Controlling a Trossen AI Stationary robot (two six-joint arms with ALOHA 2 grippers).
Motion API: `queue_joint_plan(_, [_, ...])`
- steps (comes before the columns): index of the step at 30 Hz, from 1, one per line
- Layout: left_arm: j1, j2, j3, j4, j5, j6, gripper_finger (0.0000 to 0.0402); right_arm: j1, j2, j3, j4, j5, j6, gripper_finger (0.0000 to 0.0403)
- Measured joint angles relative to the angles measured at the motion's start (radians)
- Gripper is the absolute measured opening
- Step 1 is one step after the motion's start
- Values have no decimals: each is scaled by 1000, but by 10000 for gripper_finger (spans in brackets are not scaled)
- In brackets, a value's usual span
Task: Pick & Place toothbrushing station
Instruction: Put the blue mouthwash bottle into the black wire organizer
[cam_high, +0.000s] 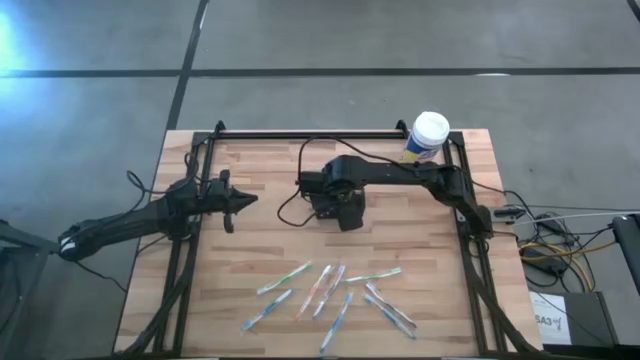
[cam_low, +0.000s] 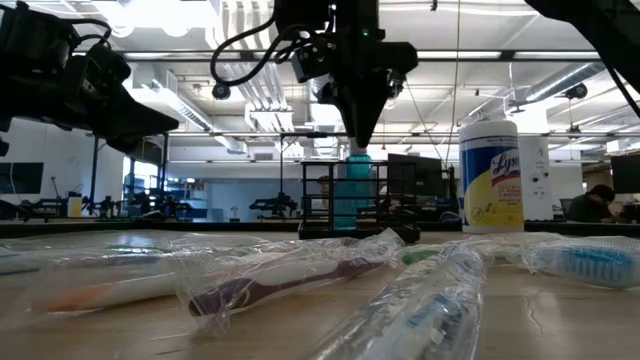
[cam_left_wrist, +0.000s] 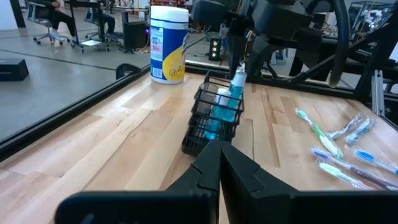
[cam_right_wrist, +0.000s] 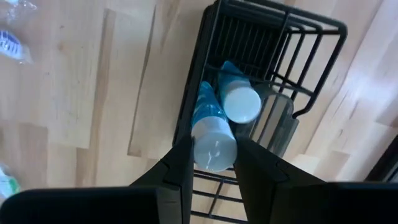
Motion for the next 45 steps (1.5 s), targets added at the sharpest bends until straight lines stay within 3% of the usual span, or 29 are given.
queue_joint_plan(32, [0,0,0,1,-8,5,7,-42,-9,-118,124,-52,32,91])
queue_joint_plan(45, [0,0,0,2,-24,10,7,-47,-4,-105,117,-61,32,157])
